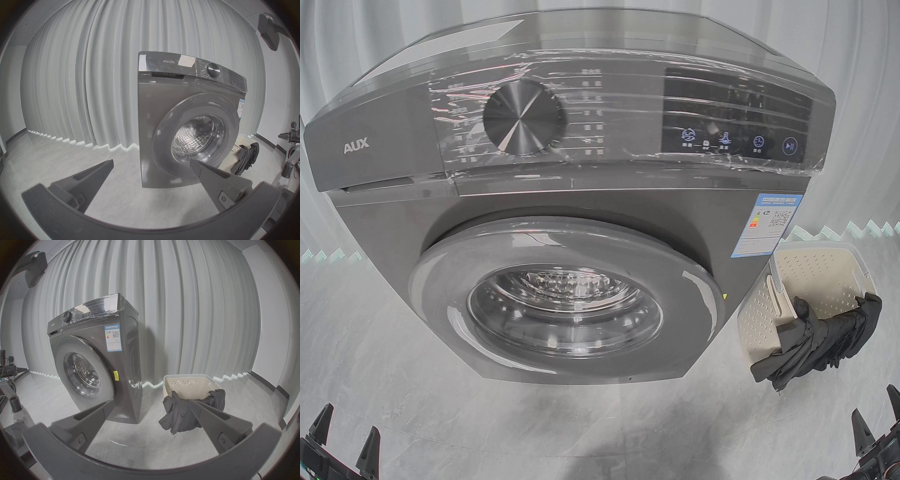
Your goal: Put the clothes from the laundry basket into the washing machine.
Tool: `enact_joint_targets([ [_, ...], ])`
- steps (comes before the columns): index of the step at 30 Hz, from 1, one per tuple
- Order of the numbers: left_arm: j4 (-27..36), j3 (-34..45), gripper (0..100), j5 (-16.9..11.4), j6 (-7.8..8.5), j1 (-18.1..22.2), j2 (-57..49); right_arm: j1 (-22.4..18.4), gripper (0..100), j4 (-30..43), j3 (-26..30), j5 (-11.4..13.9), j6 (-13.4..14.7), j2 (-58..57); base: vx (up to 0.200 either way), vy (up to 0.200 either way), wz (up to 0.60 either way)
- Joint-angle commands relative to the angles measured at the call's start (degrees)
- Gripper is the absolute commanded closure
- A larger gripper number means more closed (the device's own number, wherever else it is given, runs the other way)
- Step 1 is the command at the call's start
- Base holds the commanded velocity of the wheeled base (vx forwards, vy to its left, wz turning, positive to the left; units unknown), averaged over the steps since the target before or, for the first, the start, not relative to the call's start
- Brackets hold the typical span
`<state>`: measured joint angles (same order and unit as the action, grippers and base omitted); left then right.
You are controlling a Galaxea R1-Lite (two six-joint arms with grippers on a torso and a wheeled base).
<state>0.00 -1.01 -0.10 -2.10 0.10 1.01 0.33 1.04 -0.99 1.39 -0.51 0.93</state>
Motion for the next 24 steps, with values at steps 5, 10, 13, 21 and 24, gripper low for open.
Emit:
enact_joint_targets([
  [5, 0.0, 0.92, 0, 0.01, 0.08, -0.01, -1.01, 0.02, 0, 0.02, 0.64, 0.02, -0.02, -0.93, 0.0, 0.16, 0.0],
  [10, 0.0, 0.92, 0, 0.01, 0.25, -0.01, -1.01, 0.02, 0, 0.02, 0.64, 0.02, -0.02, -0.93, 0.0, 0.0, 0.0],
  [13, 0.0, 0.92, 0, 0.01, 0.34, -0.01, -1.01, 0.02, 0, 0.02, 0.64, 0.02, -0.02, -0.93, 0.0, 0.0, 0.0],
  [21, 0.0, 0.92, 0, 0.01, 0.69, -0.01, -1.01, 0.02, 0, 0.02, 0.64, 0.02, -0.02, -0.93, 0.0, 0.0, 0.0],
  [24, 0.0, 1.01, 0, 0.01, 0.69, -0.01, -1.01, 0.02, 0, 0.02, 0.64, 0.02, -0.02, -0.93, 0.0, 0.0, 0.0],
])
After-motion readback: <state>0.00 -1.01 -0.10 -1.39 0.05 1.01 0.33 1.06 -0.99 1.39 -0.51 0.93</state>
